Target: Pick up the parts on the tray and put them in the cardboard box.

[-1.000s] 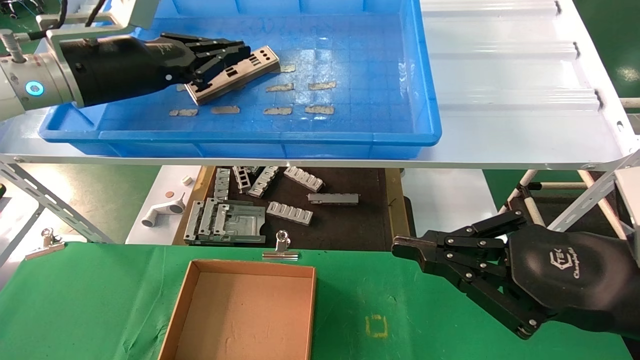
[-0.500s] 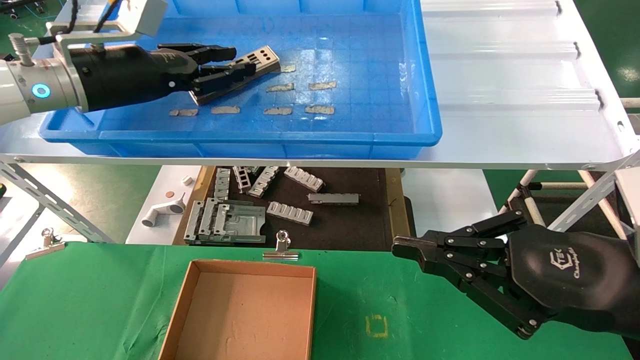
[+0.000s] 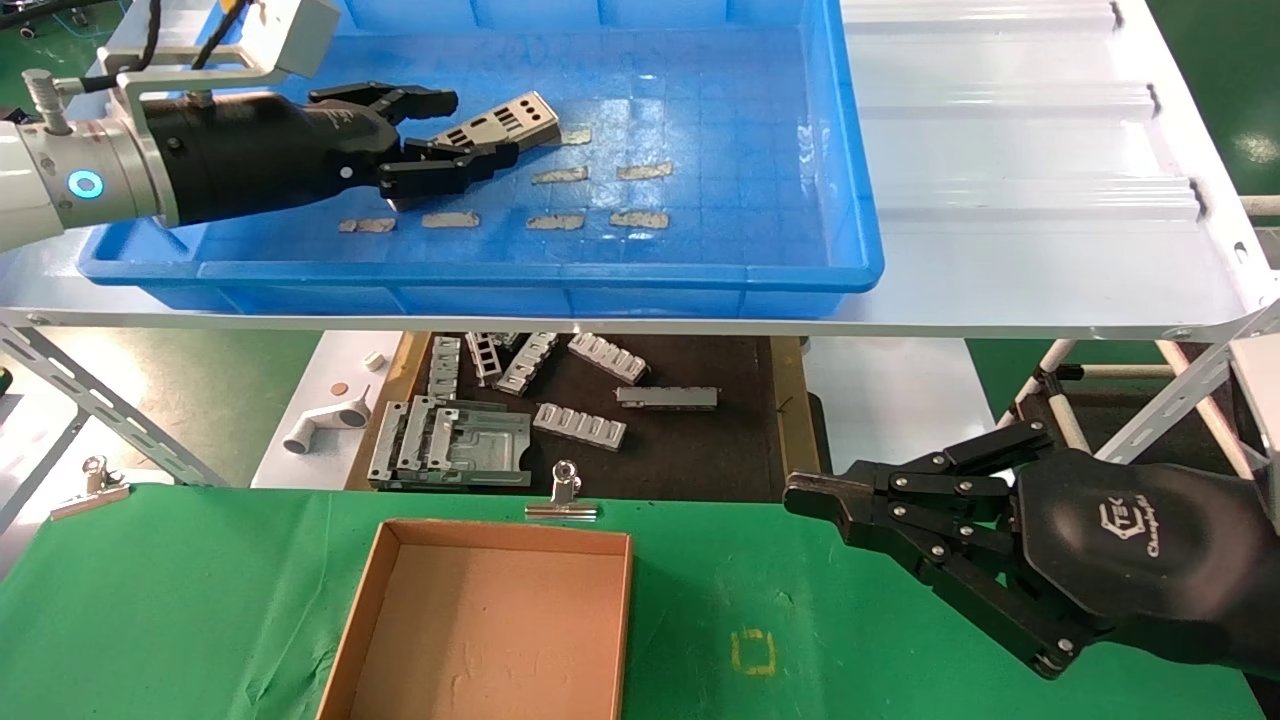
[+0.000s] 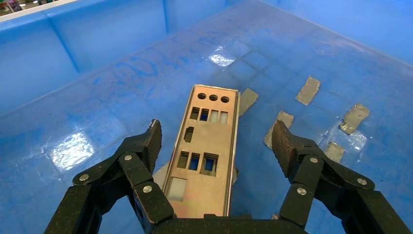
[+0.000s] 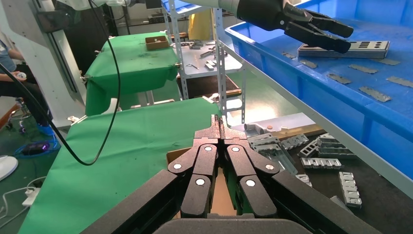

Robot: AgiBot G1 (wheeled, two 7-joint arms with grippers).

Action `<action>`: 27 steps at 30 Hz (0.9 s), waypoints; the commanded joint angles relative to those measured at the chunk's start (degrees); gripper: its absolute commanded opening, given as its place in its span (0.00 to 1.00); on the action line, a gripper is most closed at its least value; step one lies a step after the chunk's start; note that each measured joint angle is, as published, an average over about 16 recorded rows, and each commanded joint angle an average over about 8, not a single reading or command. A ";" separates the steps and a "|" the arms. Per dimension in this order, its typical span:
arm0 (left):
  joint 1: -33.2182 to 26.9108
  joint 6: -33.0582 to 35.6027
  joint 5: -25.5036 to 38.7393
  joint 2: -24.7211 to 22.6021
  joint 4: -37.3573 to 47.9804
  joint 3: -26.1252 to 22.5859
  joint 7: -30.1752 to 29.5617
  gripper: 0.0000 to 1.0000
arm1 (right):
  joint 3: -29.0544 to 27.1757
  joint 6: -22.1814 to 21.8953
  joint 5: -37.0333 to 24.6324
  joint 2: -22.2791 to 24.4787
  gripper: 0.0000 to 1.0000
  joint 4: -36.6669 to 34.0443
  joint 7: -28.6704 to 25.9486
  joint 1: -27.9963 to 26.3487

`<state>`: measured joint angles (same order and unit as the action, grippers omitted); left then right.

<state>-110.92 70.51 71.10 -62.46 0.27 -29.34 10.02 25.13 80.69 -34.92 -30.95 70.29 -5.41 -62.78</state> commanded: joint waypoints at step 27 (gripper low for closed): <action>0.16 -0.31 0.37 0.07 -0.58 -0.26 1.24 0.00 | 0.00 0.00 0.00 0.00 0.00 0.00 0.00 0.00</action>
<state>-110.74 70.23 71.47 -62.37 -0.30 -29.59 11.26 25.13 80.69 -34.92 -30.95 70.29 -5.41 -62.78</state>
